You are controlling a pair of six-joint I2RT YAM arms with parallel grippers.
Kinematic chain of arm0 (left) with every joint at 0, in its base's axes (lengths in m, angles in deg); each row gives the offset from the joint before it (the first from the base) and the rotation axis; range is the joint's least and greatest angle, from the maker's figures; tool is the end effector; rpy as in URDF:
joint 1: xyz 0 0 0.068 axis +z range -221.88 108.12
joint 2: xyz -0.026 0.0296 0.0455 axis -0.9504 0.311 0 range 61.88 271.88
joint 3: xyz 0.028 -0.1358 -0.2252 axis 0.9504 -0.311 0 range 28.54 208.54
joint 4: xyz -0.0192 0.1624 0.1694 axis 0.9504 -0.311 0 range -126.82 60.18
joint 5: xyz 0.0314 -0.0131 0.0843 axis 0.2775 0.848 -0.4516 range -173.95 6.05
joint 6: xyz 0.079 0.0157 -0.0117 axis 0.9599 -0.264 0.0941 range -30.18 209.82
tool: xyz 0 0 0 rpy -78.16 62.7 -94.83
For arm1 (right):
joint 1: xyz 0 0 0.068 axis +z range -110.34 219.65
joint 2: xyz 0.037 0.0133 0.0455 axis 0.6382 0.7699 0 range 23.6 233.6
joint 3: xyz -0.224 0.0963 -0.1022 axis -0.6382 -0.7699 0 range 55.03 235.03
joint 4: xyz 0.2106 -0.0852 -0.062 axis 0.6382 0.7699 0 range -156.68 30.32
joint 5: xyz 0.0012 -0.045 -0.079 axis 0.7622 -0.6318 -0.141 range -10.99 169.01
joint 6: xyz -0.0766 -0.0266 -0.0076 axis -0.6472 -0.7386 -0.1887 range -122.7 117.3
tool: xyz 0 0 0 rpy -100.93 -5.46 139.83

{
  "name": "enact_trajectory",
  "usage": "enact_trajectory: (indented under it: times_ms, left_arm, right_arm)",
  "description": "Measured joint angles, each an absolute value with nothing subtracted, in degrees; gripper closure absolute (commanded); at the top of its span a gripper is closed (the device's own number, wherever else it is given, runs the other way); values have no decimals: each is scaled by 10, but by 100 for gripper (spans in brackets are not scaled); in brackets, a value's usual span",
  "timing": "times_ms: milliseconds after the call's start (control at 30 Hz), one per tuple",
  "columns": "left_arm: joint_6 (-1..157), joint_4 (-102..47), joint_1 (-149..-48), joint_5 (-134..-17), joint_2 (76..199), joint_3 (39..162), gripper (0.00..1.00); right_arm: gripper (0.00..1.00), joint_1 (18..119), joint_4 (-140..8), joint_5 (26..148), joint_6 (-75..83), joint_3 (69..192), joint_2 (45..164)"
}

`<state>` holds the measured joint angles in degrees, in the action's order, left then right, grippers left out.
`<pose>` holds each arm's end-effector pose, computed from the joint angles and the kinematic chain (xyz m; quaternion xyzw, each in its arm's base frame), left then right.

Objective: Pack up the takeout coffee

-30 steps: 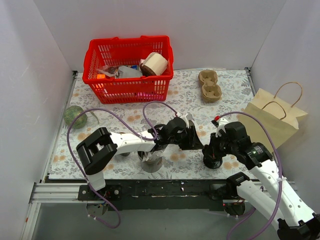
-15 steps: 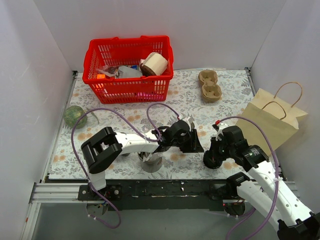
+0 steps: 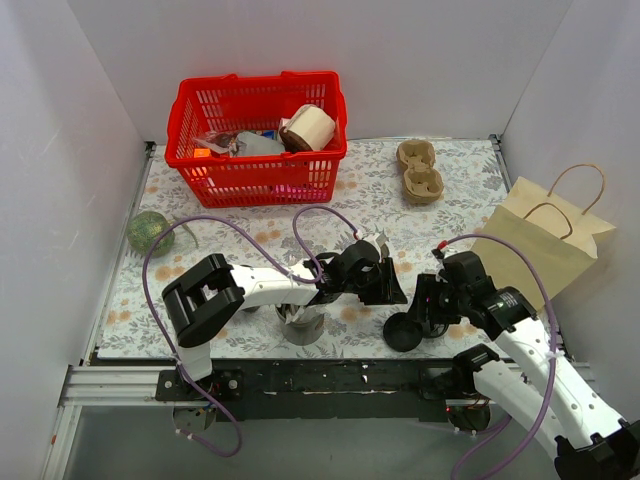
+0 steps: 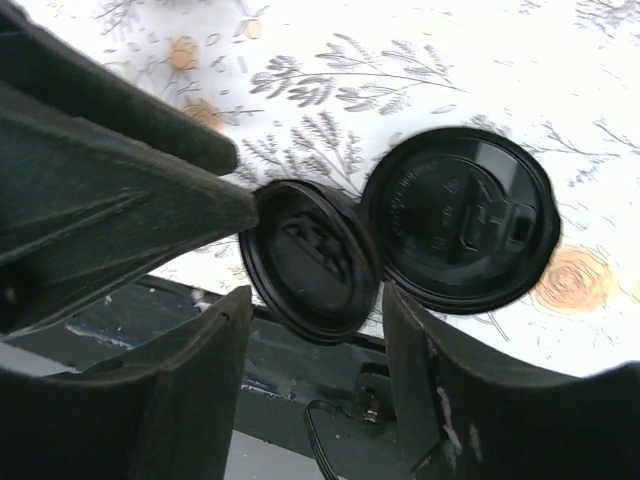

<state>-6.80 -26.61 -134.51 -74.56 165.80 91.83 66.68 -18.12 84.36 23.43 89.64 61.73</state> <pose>0.1732 -0.3600 0.1782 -0.2266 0.8651 -0.4474 0.0073 0.1113 0.0641 0.2038 -0.0226 0.9445 0.1847 0.2706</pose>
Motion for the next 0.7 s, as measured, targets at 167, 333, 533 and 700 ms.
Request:
enact_trajectory:
  times_ms: [167, 333, 533, 700]
  left_arm:
    - [-64, -266, -1345, -746, 1658, 918, 57]
    - [-61, -266, -1345, -746, 1656, 918, 55]
    - [-55, -266, -1345, -748, 1652, 918, 53]
    - [-51, -266, -1345, -748, 1652, 918, 52]
  right_arm:
    - [34, 667, -144, 774, 280, 915, 642]
    - [44, 667, -136, 772, 285, 916, 680]
    - [48, 667, -158, 831, 266, 893, 688]
    - [61, 667, -166, 852, 253, 881, 702]
